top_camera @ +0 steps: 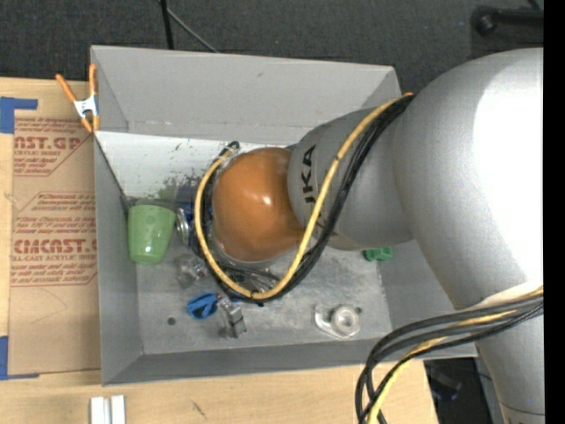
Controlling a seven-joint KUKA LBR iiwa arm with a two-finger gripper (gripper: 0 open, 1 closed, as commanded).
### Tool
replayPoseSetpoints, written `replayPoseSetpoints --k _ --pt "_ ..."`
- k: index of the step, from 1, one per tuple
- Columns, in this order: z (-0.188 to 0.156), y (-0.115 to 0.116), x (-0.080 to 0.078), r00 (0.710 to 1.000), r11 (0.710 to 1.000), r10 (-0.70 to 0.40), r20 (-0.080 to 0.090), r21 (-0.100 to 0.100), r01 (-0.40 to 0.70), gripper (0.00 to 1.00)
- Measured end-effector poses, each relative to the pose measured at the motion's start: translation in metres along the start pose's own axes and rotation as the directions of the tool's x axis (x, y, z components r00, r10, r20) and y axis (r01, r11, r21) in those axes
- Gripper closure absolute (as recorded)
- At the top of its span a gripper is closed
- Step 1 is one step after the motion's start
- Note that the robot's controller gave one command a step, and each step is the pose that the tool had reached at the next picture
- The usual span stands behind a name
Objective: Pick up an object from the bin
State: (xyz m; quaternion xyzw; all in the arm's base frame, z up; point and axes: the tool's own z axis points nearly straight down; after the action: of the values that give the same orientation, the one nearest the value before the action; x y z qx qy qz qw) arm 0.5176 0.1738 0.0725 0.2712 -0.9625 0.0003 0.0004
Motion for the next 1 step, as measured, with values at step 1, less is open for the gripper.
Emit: replayPoseSetpoints --k 1 --pt "-0.0001 0.0018 -0.0005 1.000 1.000 0.000 0.001 -0.003 0.000 1.00"
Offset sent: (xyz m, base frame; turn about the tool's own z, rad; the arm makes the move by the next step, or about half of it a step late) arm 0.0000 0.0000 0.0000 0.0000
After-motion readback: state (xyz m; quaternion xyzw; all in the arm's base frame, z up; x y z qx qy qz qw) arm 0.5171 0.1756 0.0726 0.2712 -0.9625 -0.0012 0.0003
